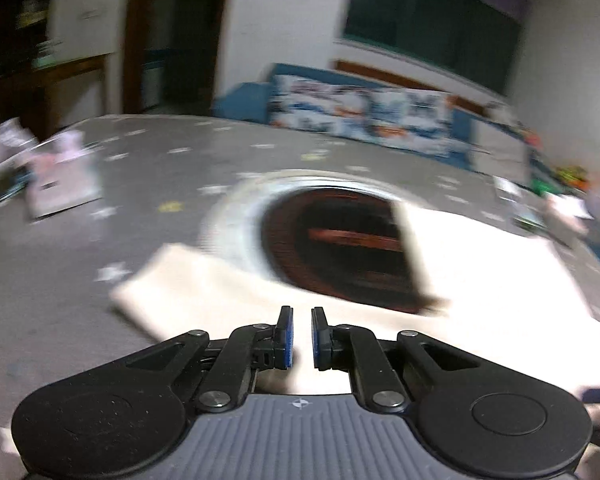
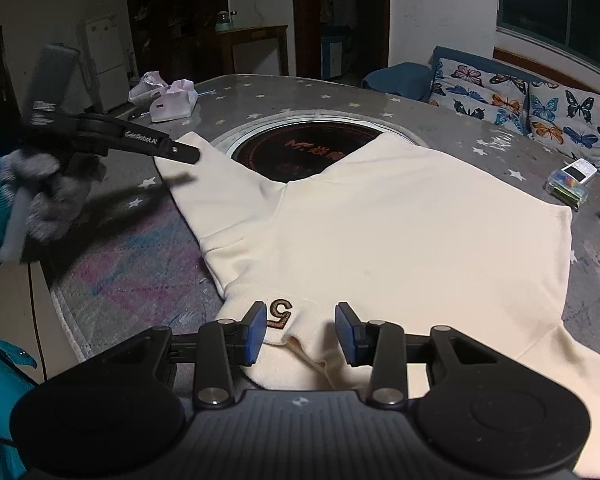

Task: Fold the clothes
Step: 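Release the hem with the left gripper and lay the sweatshirt flat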

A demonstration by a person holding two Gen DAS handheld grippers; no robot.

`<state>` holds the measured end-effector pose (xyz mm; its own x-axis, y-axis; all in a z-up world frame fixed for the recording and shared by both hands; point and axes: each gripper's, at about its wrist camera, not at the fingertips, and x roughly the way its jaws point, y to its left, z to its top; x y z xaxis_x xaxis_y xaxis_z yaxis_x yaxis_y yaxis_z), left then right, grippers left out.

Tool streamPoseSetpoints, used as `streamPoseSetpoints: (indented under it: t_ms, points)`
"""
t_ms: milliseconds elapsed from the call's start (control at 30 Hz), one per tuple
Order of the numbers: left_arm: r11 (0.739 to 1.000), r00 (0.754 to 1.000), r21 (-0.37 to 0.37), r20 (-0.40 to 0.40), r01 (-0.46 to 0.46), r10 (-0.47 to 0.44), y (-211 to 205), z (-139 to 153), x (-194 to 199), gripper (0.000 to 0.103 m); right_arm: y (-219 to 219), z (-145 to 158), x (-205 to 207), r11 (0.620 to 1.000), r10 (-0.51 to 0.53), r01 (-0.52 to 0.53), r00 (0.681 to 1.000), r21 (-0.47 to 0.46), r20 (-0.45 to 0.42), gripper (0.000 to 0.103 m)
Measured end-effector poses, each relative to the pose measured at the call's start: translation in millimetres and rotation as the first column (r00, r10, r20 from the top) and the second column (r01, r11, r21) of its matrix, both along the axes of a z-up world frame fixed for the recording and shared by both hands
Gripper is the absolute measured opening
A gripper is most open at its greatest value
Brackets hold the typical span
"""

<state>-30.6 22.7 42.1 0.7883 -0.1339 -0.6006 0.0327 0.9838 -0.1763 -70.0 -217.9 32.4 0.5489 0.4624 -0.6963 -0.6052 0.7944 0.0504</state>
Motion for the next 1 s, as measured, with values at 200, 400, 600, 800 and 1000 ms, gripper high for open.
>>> streamPoseSetpoints:
  t_ms: [200,400,600,800,1000]
  points:
    - [0.97,0.97,-0.028,0.02,0.242,-0.241,-58.5,-0.8,-15.2,0.01,-5.5,-2.9,-2.7,1.0,-0.02,0.02,1.0,0.005,-0.011,0.038]
    - [0.947,0.947,0.018,-0.033,0.32,-0.32,-79.2,-24.2,-20.0,0.01,-14.1,-6.1,-10.7,0.999,-0.033,0.033,0.999,0.01,-0.026,0.038]
    - [0.94,0.941,0.045,-0.039,0.337,-0.335,-82.2,-18.2,-21.1,0.011,-47.2,5.9,-22.5,0.99,-0.129,0.129,0.992,0.062,-0.001,0.038]
    - [0.923,0.924,0.046,-0.015,0.383,-0.383,-105.3,-5.7,-15.5,0.011,-117.1,7.7,-27.2,0.912,-0.406,0.403,0.914,0.078,0.025,0.038]
    - [0.891,0.892,0.048,-0.008,0.452,-0.452,-146.4,-3.6,-9.8,0.011,-194.7,-3.8,-30.7,0.738,-0.672,0.668,0.74,0.097,0.018,0.037]
